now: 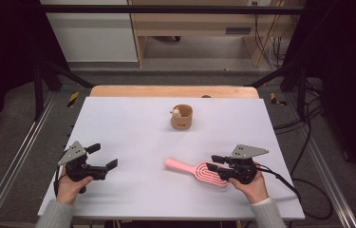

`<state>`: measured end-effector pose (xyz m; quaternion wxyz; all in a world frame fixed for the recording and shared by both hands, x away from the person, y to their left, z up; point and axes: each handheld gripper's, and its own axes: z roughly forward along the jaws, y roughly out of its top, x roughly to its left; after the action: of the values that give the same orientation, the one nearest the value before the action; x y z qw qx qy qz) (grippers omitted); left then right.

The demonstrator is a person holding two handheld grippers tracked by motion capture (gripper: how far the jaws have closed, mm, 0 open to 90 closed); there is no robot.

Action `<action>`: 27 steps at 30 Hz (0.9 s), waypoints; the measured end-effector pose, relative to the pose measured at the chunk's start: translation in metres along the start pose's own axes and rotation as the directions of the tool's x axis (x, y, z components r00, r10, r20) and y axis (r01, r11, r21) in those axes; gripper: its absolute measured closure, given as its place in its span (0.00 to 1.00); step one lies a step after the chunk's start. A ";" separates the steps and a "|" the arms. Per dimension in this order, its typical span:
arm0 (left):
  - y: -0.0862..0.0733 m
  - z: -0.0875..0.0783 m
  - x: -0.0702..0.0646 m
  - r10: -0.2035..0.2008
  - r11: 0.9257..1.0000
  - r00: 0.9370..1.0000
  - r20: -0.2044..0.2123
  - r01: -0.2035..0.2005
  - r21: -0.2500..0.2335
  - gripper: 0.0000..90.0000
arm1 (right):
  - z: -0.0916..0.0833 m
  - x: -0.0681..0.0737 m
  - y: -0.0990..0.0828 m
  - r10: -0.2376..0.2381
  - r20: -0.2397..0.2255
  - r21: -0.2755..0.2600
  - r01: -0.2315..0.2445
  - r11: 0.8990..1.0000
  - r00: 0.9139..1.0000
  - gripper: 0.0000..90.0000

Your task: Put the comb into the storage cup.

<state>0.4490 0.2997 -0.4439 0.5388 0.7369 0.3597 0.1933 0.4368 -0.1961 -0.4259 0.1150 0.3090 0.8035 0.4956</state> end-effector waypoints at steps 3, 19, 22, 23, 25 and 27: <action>0.000 0.000 0.000 0.000 1.000 1.000 0.000 0.000 -0.001 0.01 | 0.001 0.002 -0.001 0.001 -0.020 0.021 0.000 1.000 1.000 0.78; 0.000 0.000 0.000 0.001 1.000 1.000 -0.003 -0.001 -0.001 0.01 | 0.004 0.009 -0.008 -0.016 -0.106 0.117 0.028 0.993 0.994 1.00; 0.000 0.000 0.000 0.002 1.000 1.000 -0.003 -0.002 0.000 0.01 | 0.005 0.010 -0.009 -0.020 -0.124 0.142 0.038 0.989 0.992 1.00; 0.000 0.000 0.000 0.002 1.000 1.000 -0.003 -0.002 0.000 0.01 | 0.005 0.010 -0.010 -0.023 -0.127 0.149 0.042 0.988 0.992 1.00; 0.000 0.000 0.000 0.002 1.000 1.000 -0.003 -0.002 -0.001 0.01 | 0.005 0.011 -0.011 -0.023 -0.133 0.164 0.045 0.986 0.991 1.00; 0.000 0.000 0.000 0.002 1.000 1.000 -0.003 -0.002 -0.001 0.01 | 0.006 0.012 -0.012 -0.027 -0.144 0.172 0.052 0.984 0.989 1.00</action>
<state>0.4487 0.2997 -0.4437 0.5383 0.7367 0.3596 0.1953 0.4260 -0.1882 -0.4376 0.0401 0.2663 0.8560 0.4412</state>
